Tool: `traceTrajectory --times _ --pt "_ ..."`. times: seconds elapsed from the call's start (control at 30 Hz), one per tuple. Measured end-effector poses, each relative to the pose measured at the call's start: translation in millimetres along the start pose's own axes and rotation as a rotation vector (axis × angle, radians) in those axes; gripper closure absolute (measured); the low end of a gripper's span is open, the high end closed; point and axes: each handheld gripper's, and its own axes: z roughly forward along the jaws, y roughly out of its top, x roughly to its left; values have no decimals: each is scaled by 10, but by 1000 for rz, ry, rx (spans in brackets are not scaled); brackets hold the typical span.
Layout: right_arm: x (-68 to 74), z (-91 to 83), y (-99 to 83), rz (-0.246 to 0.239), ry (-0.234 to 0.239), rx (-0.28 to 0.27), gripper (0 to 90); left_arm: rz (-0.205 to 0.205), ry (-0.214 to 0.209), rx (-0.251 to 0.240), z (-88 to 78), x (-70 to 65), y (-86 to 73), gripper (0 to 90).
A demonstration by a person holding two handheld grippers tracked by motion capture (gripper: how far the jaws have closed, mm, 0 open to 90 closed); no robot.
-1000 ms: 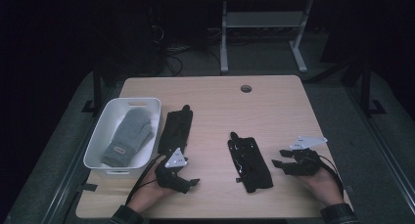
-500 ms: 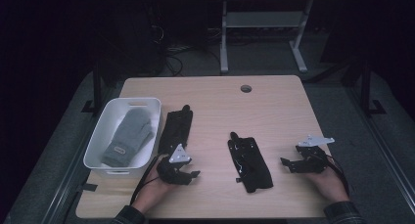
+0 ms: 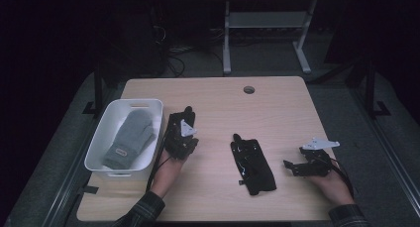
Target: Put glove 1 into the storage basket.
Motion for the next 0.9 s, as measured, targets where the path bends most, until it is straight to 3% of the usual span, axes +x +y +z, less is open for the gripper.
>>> traceTrajectory --times 0.1,0.3,0.57,0.67,0.77,0.9 --pt "-1 0 -1 -3 2 0 143 -7 37 11 72 93 73 892" --pt "0 0 -1 -4 3 1 142 -72 114 35 265 310 197 893" --pt "-3 -3 -2 -2 5 2 141 -75 186 108 533 359 174 893" --pt "-3 -4 -4 -4 7 2 141 -68 183 137 609 373 125 893" --pt "-6 -4 -4 -3 8 0 142 -77 175 133 617 378 110 894" --pt "-5 -5 -4 -4 7 1 142 -76 132 127 612 346 116 894"
